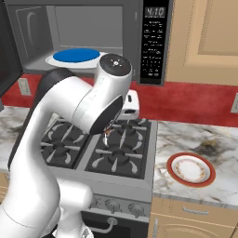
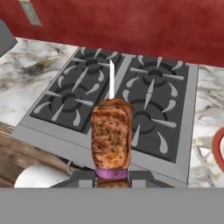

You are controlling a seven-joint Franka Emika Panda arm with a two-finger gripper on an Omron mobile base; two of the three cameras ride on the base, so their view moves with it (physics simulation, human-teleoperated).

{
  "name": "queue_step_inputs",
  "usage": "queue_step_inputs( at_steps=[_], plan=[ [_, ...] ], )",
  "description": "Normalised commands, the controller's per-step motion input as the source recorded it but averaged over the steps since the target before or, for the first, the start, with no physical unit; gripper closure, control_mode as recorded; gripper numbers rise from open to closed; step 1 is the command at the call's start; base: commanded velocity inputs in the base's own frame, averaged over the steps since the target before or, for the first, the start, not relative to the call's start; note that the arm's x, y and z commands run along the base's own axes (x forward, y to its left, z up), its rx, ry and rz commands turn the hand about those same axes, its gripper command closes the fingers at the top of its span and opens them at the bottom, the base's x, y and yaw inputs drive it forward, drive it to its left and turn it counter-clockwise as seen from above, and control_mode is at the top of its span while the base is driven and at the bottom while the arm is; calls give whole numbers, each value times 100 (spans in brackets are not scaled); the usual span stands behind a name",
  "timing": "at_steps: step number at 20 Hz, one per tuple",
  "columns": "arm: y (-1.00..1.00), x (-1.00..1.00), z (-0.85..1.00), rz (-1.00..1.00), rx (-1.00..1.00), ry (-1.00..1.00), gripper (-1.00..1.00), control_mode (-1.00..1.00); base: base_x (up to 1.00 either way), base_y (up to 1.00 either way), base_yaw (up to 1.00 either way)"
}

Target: Pick the kebab skewer from the counter and place it in the microwave. Then turn on the microwave.

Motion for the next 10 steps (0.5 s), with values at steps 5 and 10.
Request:
queue_step_inputs(
  at_steps=[5,10],
  plan=[
    [19,0,21,0,5,-2,100,-100,0,0,0],
    [25,0,27,0,1,-5,100,-100,0,0,0]
  ],
)
